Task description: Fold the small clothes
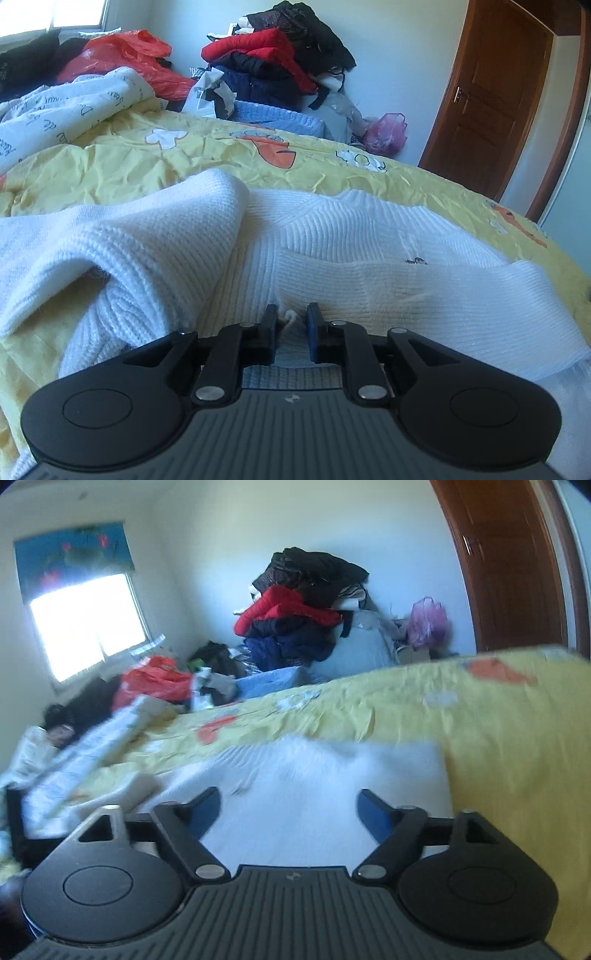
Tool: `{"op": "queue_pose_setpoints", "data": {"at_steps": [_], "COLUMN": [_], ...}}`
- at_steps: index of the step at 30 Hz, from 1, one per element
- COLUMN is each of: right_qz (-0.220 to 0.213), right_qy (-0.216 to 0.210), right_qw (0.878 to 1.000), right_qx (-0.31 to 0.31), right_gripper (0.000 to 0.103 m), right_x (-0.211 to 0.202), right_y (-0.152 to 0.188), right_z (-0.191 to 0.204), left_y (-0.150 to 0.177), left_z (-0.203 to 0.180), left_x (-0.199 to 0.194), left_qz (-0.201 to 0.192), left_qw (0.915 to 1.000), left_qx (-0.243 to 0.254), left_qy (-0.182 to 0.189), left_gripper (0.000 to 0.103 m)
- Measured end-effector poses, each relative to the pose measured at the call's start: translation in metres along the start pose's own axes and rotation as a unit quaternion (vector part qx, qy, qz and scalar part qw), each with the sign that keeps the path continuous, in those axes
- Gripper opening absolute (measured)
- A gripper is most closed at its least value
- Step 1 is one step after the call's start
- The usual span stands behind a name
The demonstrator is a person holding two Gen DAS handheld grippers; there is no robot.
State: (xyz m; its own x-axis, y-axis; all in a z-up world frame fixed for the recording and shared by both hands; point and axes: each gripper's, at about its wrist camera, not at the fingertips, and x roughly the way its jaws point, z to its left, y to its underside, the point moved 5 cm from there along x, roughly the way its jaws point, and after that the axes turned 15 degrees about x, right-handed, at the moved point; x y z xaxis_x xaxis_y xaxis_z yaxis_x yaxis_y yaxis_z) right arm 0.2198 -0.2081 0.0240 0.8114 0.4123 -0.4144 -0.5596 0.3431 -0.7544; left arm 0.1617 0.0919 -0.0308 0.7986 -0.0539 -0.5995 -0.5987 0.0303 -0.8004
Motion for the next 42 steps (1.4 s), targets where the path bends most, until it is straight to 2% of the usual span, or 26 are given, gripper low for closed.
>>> {"op": "queue_pose_setpoints", "data": {"at_steps": [3,6,9,15,18,19,21,22,23,26,27,28,31,33,34,35,36,37,38,40,42], "right_qz": [0.049,0.096,0.08,0.077,0.073,0.071,0.071,0.071,0.07,0.069,0.069,0.068,0.066,0.066,0.066,0.066,0.066,0.066,0.066,0.065,0.065], "right_qy": [0.058,0.122,0.112,0.125,0.125,0.123,0.118,0.117,0.117,0.117,0.118,0.119,0.119,0.12,0.12,0.119,0.119,0.119,0.119,0.12,0.119], "right_qw": [0.997,0.987,0.986,0.984,0.984,0.985,0.986,0.986,0.986,0.986,0.986,0.986,0.986,0.986,0.986,0.986,0.986,0.986,0.986,0.986,0.986], "right_qx": [-0.017,-0.037,-0.093,-0.1,-0.1,-0.099,-0.096,-0.095,-0.095,-0.097,-0.097,-0.098,-0.099,-0.1,-0.1,-0.099,-0.099,-0.099,-0.099,-0.099,-0.099], "right_gripper": [0.084,0.084,0.087,0.09,0.09,0.091,0.092,0.092,0.092,0.092,0.092,0.092,0.092,0.092,0.092,0.092,0.092,0.092,0.092,0.092,0.092], "right_x": [0.056,0.093,0.096,0.098,0.097,0.096,0.095,0.094,0.094,0.093,0.093,0.093,0.093,0.093,0.093,0.093,0.093,0.093,0.093,0.093,0.092], "right_y": [-0.018,-0.012,0.012,0.014,0.014,0.012,0.011,0.011,0.012,0.012,0.012,0.013,0.013,0.013,0.013,0.013,0.013,0.013,0.013,0.013,0.013], "right_z": [-0.018,-0.044,-0.051,-0.049,-0.05,-0.049,-0.05,-0.05,-0.049,-0.049,-0.048,-0.048,-0.047,-0.048,-0.048,-0.048,-0.048,-0.048,-0.048,-0.048,-0.048], "left_y": [0.0,0.001,0.001,0.001,0.002,0.004,0.008,0.011,0.014,0.028,0.035,0.045,0.068,0.076,0.077,0.078,0.077,0.076,0.076,0.074,0.07], "left_z": [0.003,0.004,0.005,0.008,0.019,0.026,0.045,0.059,0.077,0.148,0.175,0.203,0.255,0.271,0.274,0.276,0.276,0.277,0.279,0.281,0.282], "left_x": [0.0,0.0,0.0,-0.005,-0.036,-0.053,-0.082,-0.095,-0.105,-0.121,-0.123,-0.125,-0.124,-0.12,-0.118,-0.114,-0.109,-0.103,-0.098,-0.088,-0.085], "left_qz": [-0.001,-0.002,-0.003,-0.002,-0.011,-0.031,-0.069,-0.08,-0.089,-0.096,-0.089,-0.084,-0.085,-0.091,-0.095,-0.096,-0.089,-0.078,-0.065,-0.052,-0.047], "left_qw": [1.0,0.9999,0.9997,0.9994,0.9992,0.9987,0.9963,0.9952,0.9934,0.9796,0.9711,0.9576,0.9205,0.9043,0.9006,0.9006,0.9023,0.9043,0.9068,0.9154,0.9195], "left_qx": [-0.007,-0.012,-0.019,-0.027,-0.039,-0.041,-0.05,-0.056,-0.066,-0.143,-0.186,-0.243,-0.363,-0.405,-0.413,-0.412,-0.408,-0.403,-0.397,-0.371,-0.354], "left_qy": [0.005,0.01,0.015,0.023,0.007,0.007,0.011,-0.004,-0.031,-0.104,-0.12,-0.13,-0.116,-0.099,-0.097,-0.102,-0.109,-0.118,-0.127,-0.148,-0.164], "left_gripper": [0.016,0.016,0.016,0.016,0.03,0.038,0.046,0.063,0.077,0.078,0.078,0.078,0.077,0.077,0.072,0.058,0.05,0.035,0.025,0.014,0.012]}}
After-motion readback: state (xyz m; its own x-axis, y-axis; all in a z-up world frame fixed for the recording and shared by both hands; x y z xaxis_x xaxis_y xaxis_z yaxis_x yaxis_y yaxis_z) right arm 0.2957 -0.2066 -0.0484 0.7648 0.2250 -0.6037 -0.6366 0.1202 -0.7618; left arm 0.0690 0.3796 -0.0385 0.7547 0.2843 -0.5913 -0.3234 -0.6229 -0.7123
